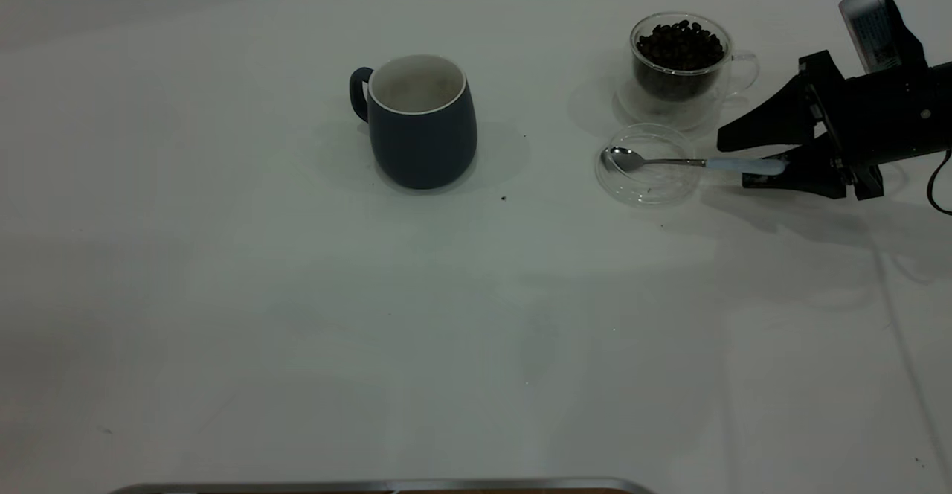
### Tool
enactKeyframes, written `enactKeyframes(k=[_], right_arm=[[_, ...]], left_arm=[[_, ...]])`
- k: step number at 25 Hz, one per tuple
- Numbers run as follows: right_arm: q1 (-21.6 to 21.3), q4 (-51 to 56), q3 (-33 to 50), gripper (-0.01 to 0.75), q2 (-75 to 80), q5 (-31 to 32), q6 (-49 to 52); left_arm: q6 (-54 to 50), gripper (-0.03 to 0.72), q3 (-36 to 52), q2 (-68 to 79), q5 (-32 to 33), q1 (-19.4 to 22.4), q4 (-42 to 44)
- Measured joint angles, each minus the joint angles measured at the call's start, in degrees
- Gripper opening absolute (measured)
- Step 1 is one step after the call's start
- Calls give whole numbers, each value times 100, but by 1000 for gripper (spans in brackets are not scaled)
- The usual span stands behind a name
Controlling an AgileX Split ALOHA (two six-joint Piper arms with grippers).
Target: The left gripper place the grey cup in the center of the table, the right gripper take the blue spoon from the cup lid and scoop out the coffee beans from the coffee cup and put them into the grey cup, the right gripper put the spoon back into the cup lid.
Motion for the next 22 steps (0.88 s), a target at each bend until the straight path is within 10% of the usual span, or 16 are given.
enactKeyframes(k=[12,22], right_arm=[[0,1243,0,585,-11,-289,-1450],[60,174,697,584,-1871,-1668,-1333]], left_arm=[[0,508,0,0,0,0,0],[-11,508,0,0,0,0,0]])
